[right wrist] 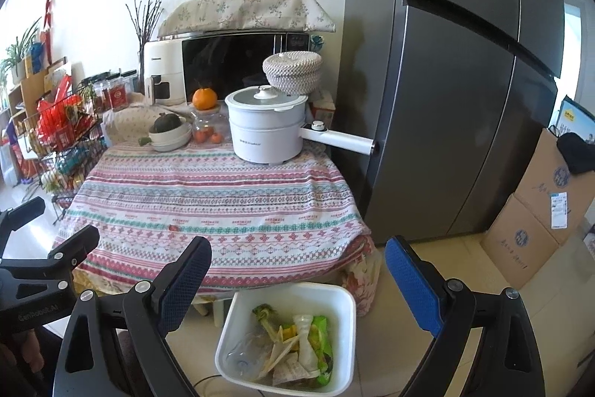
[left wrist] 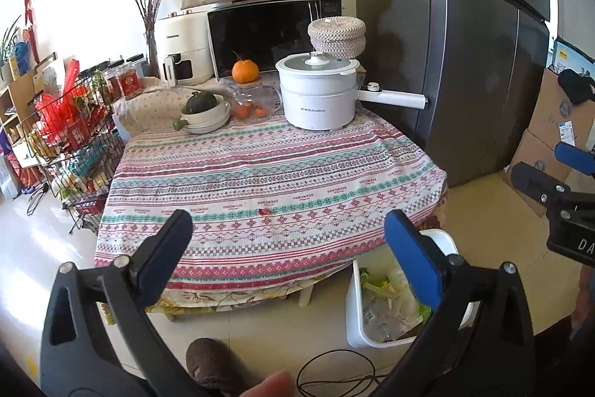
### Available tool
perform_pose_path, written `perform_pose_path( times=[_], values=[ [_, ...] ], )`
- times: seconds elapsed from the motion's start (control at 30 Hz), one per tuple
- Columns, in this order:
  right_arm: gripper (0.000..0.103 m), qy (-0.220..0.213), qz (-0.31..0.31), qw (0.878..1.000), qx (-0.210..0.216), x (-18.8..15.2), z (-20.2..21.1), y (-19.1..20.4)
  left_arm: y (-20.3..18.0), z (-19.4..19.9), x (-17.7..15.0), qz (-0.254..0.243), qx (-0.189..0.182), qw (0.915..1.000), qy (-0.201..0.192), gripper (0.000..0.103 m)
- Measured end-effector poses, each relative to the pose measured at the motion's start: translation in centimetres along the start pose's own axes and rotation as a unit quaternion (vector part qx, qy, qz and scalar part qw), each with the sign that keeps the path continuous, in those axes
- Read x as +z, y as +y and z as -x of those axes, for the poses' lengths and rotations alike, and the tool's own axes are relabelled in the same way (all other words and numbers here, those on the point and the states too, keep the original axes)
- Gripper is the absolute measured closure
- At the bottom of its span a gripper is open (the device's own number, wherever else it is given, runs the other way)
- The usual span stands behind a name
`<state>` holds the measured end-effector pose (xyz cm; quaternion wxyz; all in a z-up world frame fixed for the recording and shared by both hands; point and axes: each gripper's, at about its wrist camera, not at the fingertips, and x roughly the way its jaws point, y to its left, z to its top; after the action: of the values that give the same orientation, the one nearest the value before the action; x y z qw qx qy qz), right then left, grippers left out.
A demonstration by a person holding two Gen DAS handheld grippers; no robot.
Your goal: Collect trash
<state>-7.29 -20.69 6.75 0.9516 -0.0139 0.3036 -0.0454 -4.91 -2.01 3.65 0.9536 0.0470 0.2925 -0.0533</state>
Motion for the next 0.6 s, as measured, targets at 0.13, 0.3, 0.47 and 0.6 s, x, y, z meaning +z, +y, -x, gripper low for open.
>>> perform_pose_path(
  times=[0.13, 0.3, 0.47, 0.6],
  values=[
    [0.007, -0.002, 0.001, 1.0, -0.005, 0.0, 0.0, 0.0, -0.3, -0.5, 0.0, -0.008, -0.01, 0.9999, -0.002, 0.001],
    [0.007, 0.0, 0.001, 1.0, -0.014, -0.1, -0.5, -0.2, -0.6, -1.2, 0.0, -0.011, -0.02, 0.9997, 0.006, 0.001],
    [0.007, -0.005, -0.004, 1.0, -0.024, -0.3, -0.3, -0.5, -0.6, -1.2, 0.1, -0.012, -0.033, 0.9993, 0.007, 0.001],
    [0.006, -0.009, -0.008, 0.999, -0.034, -0.4, -0.1, -0.8, -0.7, -1.2, -0.1, -0.019, -0.047, 0.9987, 0.006, 0.001]
  ],
)
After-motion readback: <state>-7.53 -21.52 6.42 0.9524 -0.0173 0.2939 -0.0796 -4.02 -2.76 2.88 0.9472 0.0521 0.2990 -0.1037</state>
